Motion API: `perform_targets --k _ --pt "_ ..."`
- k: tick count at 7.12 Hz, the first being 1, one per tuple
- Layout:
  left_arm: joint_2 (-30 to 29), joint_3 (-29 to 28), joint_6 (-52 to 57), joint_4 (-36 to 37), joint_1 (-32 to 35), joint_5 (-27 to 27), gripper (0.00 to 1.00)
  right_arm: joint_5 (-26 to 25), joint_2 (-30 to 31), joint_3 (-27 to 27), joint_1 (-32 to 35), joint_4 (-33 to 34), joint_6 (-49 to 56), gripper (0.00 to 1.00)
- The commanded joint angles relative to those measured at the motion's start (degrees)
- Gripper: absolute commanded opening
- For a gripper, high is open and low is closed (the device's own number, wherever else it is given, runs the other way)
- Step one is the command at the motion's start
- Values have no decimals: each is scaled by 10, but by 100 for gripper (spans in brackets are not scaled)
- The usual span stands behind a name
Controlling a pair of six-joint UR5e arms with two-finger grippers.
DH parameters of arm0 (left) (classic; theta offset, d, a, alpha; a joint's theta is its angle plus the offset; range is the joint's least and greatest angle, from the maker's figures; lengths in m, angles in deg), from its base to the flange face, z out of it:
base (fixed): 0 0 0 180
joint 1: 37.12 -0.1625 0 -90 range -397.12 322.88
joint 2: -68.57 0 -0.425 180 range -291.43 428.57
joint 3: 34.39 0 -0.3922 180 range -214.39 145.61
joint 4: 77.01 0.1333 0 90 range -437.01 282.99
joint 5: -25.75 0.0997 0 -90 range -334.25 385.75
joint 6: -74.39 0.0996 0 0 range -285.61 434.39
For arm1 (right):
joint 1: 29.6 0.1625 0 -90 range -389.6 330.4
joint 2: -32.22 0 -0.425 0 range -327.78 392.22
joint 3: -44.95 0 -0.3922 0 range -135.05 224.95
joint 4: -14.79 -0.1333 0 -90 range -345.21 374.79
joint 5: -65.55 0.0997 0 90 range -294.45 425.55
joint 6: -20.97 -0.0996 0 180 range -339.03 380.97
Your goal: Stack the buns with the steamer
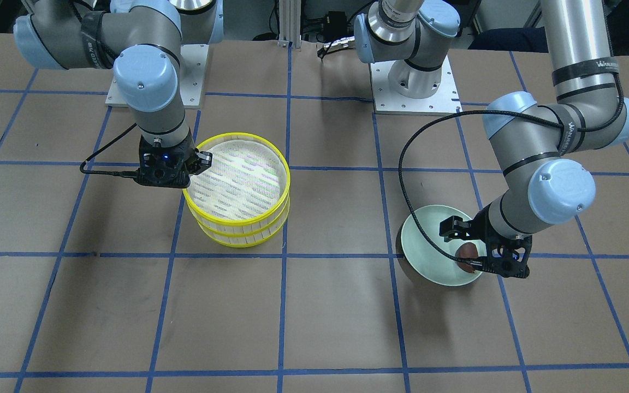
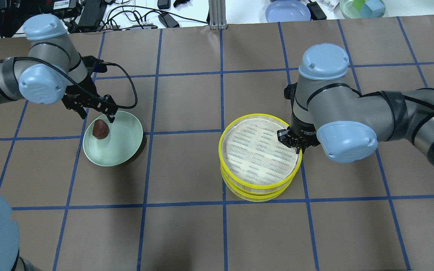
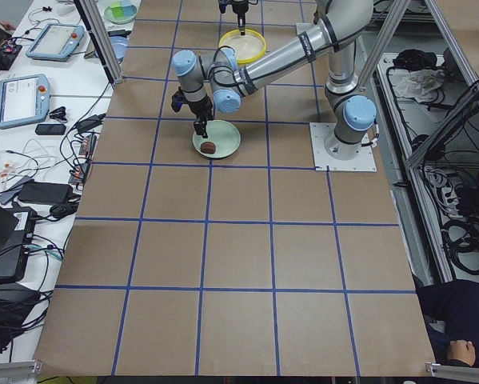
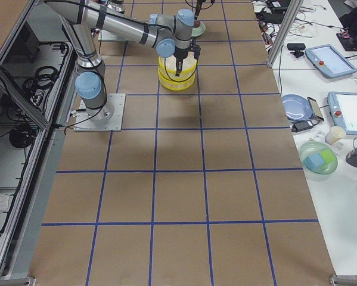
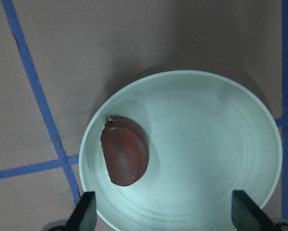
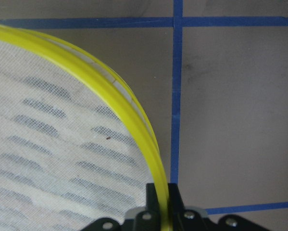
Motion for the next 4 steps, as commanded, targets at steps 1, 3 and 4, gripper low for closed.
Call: perform_targets --k 1,3,4 --pt "-21 2 49 11 -12 5 99 0 -5 -2 0 -1 0 0" --pt "-40 13 50 33 -19 5 100 0 -9 -5 0 -2 0 0" --pt "-47 14 52 35 -19 4 100 -1 -10 -5 0 -9 0 0"
